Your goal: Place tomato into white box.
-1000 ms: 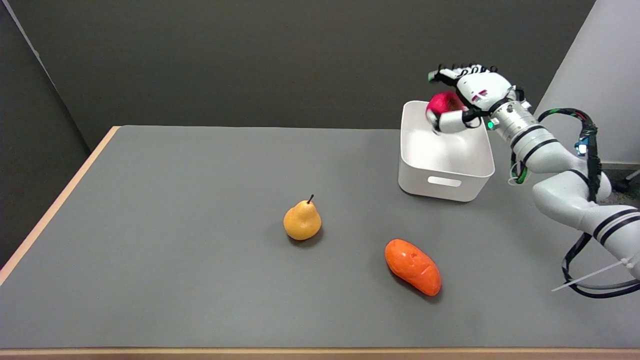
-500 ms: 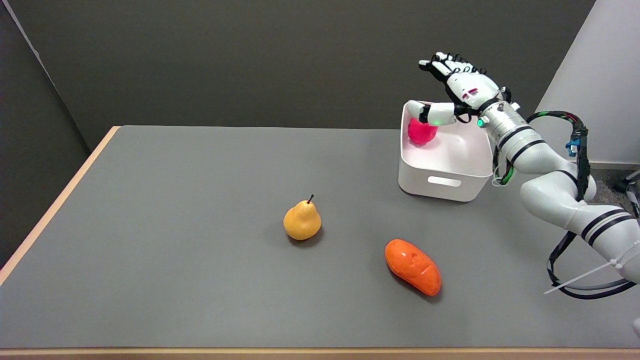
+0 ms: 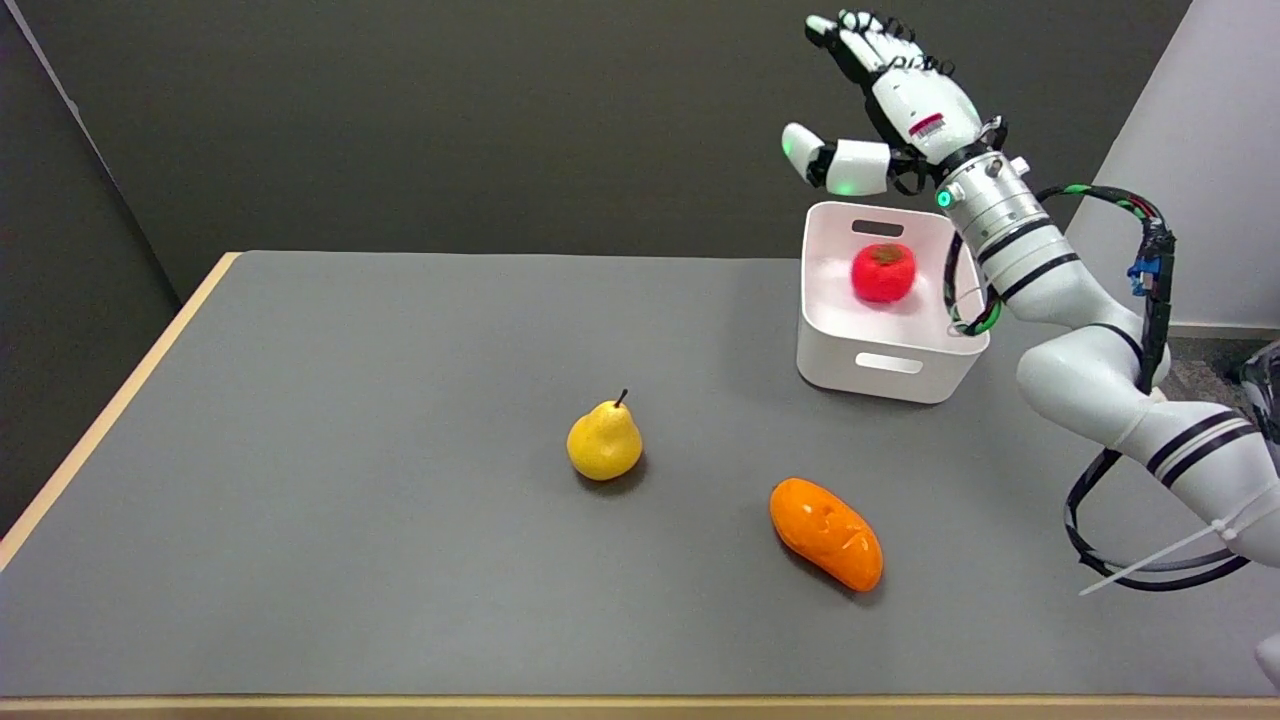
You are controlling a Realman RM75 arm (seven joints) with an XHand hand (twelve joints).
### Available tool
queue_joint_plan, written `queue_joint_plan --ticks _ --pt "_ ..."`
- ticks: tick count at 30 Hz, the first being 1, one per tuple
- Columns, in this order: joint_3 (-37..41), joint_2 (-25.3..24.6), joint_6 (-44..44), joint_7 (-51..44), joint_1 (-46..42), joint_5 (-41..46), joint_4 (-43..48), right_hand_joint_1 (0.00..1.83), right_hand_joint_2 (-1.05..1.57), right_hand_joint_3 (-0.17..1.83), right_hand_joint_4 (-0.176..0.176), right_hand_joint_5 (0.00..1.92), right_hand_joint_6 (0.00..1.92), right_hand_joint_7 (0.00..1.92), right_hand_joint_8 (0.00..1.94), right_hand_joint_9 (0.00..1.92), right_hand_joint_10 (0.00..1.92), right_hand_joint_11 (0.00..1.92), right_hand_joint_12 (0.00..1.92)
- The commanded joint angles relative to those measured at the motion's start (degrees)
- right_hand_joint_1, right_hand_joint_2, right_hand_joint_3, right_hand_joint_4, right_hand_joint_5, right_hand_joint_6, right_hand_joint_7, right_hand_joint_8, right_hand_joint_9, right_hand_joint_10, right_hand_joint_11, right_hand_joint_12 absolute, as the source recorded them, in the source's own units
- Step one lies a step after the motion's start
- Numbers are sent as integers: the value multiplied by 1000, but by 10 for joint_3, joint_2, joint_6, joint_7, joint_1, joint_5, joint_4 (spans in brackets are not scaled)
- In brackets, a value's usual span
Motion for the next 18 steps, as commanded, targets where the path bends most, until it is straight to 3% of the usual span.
queue_joint_plan --ticks 1,4,6,8,18 --pt "5 -17 147 -5 -128 84 180 178 605 1007 97 40 302 -1 108 20 78 -1 372" --pt "8 -24 185 -24 -163 84 207 125 632 852 99 68 301 -1 171 -1 148 -1 370" --pt "1 -26 206 -51 -174 84 221 128 580 970 92 47 364 3 172 -1 154 -1 306" --pt "-12 -27 221 -77 -179 84 233 88 571 945 96 62 362 28 152 -1 160 -1 183" --pt "-34 -28 247 -88 -189 79 256 120 561 939 96 91 383 74 188 30 170 -1 166"
